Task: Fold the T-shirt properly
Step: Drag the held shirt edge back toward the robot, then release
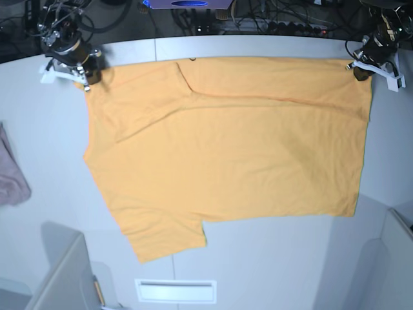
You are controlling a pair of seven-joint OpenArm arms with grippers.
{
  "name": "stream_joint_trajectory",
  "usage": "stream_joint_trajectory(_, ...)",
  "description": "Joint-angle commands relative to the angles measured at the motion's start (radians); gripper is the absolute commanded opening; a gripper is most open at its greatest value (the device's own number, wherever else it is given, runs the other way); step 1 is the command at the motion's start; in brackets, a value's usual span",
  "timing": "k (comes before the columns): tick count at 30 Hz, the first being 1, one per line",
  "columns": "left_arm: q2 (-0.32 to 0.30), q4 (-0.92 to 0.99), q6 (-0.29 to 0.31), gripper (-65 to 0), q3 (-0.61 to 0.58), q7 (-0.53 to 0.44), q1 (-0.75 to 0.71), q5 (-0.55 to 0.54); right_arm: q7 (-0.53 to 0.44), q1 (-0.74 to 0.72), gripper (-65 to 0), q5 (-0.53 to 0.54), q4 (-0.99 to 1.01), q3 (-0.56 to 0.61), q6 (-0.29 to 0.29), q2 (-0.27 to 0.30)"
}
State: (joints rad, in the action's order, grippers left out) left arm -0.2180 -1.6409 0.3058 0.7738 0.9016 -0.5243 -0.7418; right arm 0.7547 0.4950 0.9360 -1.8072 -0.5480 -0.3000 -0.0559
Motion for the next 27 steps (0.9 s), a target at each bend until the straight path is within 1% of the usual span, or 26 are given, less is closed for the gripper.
stream_joint_trajectory(1, -0.013, -0.018, 0.000, -65.0, 0.009, -0.016, -0.010, -0.011, -0.007, 0.011, -65.0, 0.008, -0.016, -0.002, 0.005, 0.003)
stream_joint_trajectory(6, -0.013, -0.017, 0.000, -65.0, 0.011, -0.016, -0.021, -0.011, -0.010, 0.034, -65.0, 0.008, -0.027, -0.008, 0.005, 0.001)
stream_joint_trajectory(13, -0.013, -0.018, 0.000, -65.0, 0.074, -0.014, -0.032, -0.011, -0.011, 0.078, -65.0, 0.007, -0.026, -0.002, 0.005, 0.006)
stream_joint_trajectory(20, -0.013, -0.009, 0.000, -65.0, 0.071, -0.014, -0.032, -0.009, -0.007, 0.093, -65.0, 0.007, -0.026, -0.001, 0.005, 0.008)
stream_joint_trajectory(27, -0.014, -0.015, 0.000, -65.0, 0.071, -0.014, -0.032, -0.008, -0.005, 0.139, -65.0, 0.007, -0.026, -0.001, 0.005, 0.004)
